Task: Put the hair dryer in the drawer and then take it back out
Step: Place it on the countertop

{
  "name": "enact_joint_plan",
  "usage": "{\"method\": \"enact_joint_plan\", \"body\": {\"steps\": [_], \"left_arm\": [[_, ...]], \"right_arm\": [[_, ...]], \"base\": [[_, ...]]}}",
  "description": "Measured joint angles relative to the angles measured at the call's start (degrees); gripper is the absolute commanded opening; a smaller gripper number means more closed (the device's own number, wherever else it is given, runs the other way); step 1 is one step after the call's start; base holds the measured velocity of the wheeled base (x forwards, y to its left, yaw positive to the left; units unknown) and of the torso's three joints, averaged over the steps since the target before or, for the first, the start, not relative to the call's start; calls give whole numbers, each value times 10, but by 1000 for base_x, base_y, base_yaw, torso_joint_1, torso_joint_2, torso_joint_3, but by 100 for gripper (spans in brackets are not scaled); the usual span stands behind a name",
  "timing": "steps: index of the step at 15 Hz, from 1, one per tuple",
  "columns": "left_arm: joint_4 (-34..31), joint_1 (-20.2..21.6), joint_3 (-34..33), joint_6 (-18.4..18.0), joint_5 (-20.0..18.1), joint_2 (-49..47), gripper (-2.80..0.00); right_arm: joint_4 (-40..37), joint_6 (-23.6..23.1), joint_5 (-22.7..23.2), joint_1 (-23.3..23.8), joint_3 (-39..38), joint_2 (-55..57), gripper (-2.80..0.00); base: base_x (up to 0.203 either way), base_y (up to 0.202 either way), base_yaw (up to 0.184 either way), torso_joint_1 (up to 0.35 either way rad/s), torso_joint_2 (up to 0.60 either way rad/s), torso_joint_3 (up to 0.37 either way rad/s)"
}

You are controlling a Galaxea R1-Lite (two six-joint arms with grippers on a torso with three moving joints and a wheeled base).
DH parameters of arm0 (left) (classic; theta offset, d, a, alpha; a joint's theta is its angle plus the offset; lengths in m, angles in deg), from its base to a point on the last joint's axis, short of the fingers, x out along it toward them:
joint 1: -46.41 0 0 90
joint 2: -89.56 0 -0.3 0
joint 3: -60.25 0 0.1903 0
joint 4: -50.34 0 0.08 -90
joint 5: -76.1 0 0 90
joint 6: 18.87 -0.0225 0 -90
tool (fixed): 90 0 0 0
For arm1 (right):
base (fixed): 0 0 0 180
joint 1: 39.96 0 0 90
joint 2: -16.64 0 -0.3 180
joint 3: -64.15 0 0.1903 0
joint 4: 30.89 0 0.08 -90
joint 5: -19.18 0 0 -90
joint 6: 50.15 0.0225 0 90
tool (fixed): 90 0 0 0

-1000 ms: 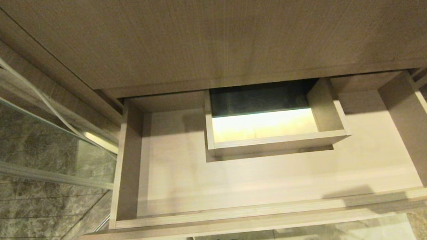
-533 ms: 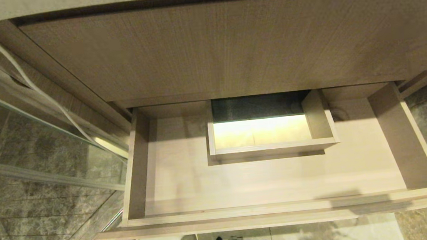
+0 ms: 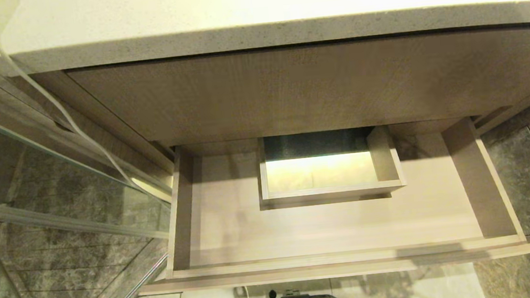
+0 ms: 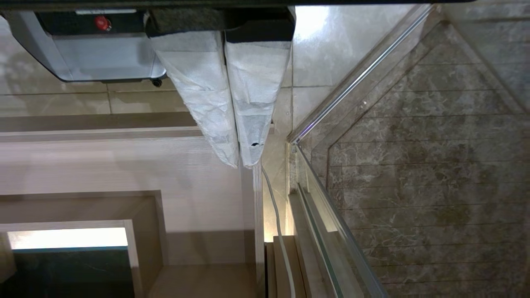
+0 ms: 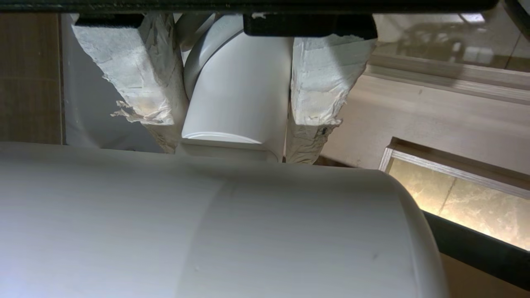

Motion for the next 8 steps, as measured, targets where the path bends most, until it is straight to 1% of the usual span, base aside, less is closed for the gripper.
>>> {"method": "enact_joint_plan", "body": {"steps": [4,5,6,8], "left_arm": [[0,0,0,0,0,0,-280],[0,0,0,0,0,0,-280],[-1,0,0,0,0,0,-280],[0,0,0,0,0,0,-280]], "right_arm": [[0,0,0,-1,1,1,-280],[1,0,0,-1,2,1,-280],[-1,0,0,-2,-2,0,-280],[-4,0,0,-4,-1,0,-280]], "base": [[0,0,0,277,-556,-276],[0,0,0,150,-300,-153],[0,0,0,175,-172,3],[0,0,0,259,-86,170]]}}
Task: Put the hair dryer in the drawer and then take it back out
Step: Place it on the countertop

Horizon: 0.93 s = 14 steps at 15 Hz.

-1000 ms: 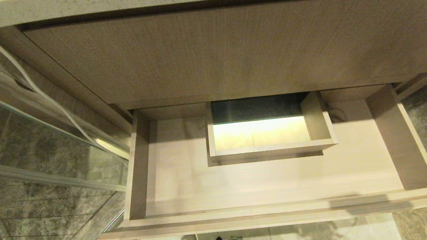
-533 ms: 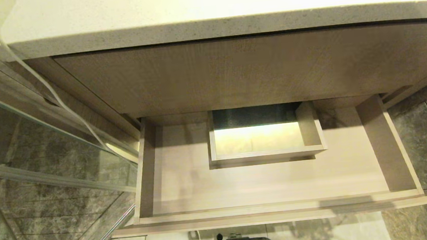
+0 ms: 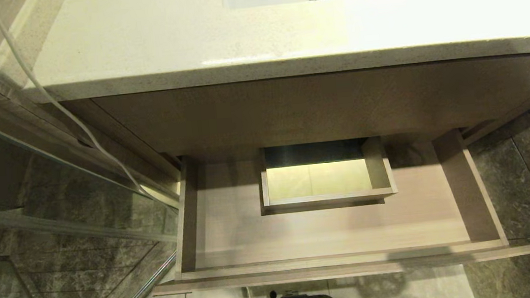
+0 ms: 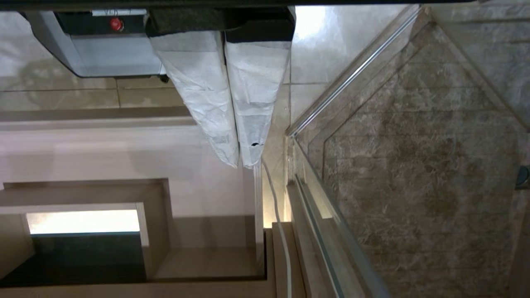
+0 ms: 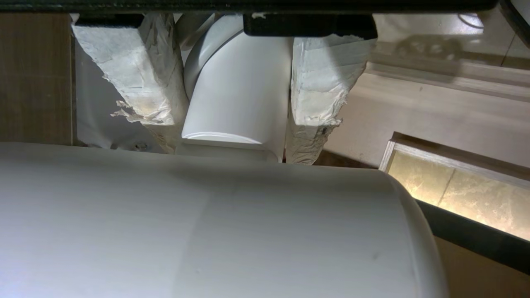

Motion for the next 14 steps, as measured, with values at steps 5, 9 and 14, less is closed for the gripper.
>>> {"method": "enact_joint_plan", "body": {"steps": [5,9,14], "left_arm": [[0,0,0,0,0,0,-280],[0,0,0,0,0,0,-280],[0,0,0,0,0,0,-280]], "right_arm": [[3,-1,0,-10,20,17,-280],[2,-1,1,-22,49,47,-280],[2,-1,1,-40,103,107,-280]], "base": [[0,0,0,326,-59,254],[0,0,0,353,-102,243],[0,0,0,366,-157,206]]}}
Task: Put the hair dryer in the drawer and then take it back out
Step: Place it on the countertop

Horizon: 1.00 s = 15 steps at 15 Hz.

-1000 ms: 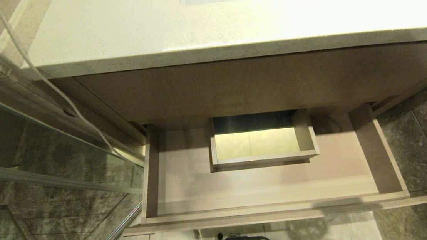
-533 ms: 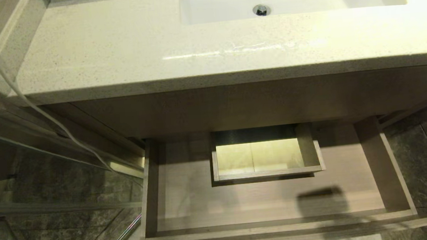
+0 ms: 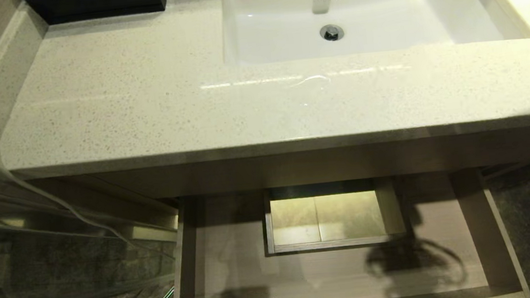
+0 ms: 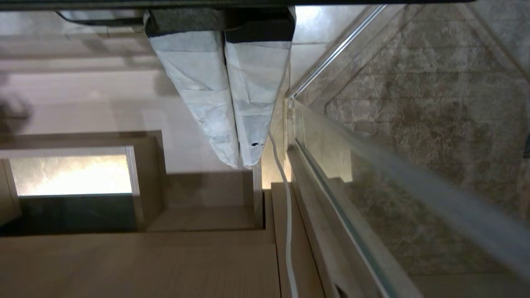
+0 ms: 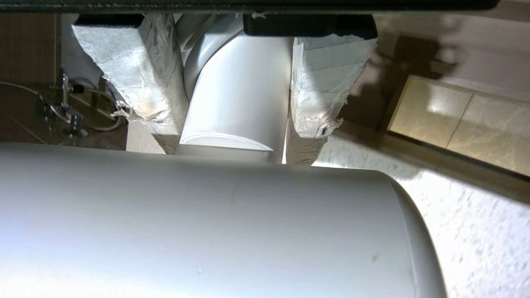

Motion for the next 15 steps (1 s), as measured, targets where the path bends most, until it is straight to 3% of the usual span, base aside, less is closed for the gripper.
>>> {"method": "enact_joint_plan", "body": {"steps": [3,8,10,13,15], "left_arm": [[0,0,0,0,0,0,-280],[0,0,0,0,0,0,-280],[0,0,0,0,0,0,-280],[0,0,0,0,0,0,-280],[0,0,0,0,0,0,-280]], "right_arm": [[-3,-1,0,-9,52,54,-280],[-79,-14,16,-54,198,184,-280],[-91,-31,82,-93,229,224,-280],[-120,-143,205,-124,243,266,-280],[-150,-190,277,-142,251,290,-280]], "base": [[0,0,0,265,-134,120],[0,0,0,26,-16,13],[0,0,0,0,0,0],[0,0,0,0,0,0],[0,0,0,0,0,0]]}}
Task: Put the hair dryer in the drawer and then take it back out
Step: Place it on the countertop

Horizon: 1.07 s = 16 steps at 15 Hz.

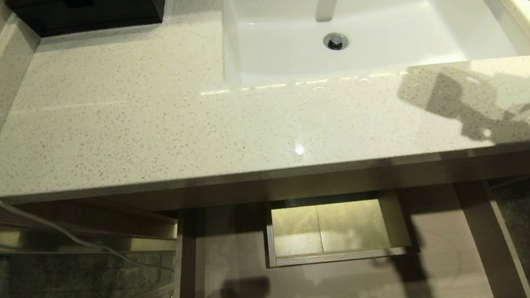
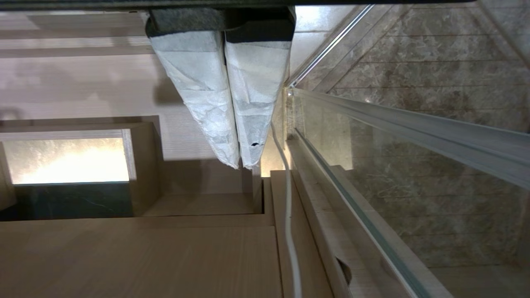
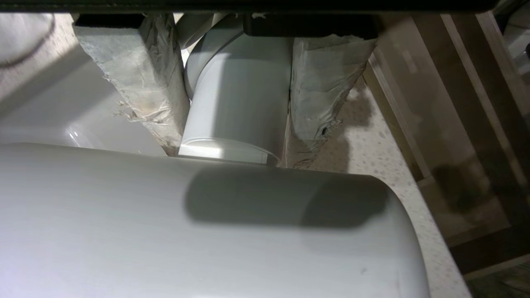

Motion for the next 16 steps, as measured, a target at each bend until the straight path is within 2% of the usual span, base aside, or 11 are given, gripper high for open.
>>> {"method": "enact_joint_plan", "body": {"steps": [3,6,16], "left_arm": [[0,0,0,0,0,0,-280],[0,0,0,0,0,0,-280],[0,0,0,0,0,0,-280]], "right_arm": [[-10,-24,37,-39,9,30,-280],[-32,-41,50,-79,28,60,-280],[-41,-49,53,-143,51,139,-280]], "base": [[0,0,0,0,0,0],[0,0,0,0,0,0],[0,0,0,0,0,0]]}}
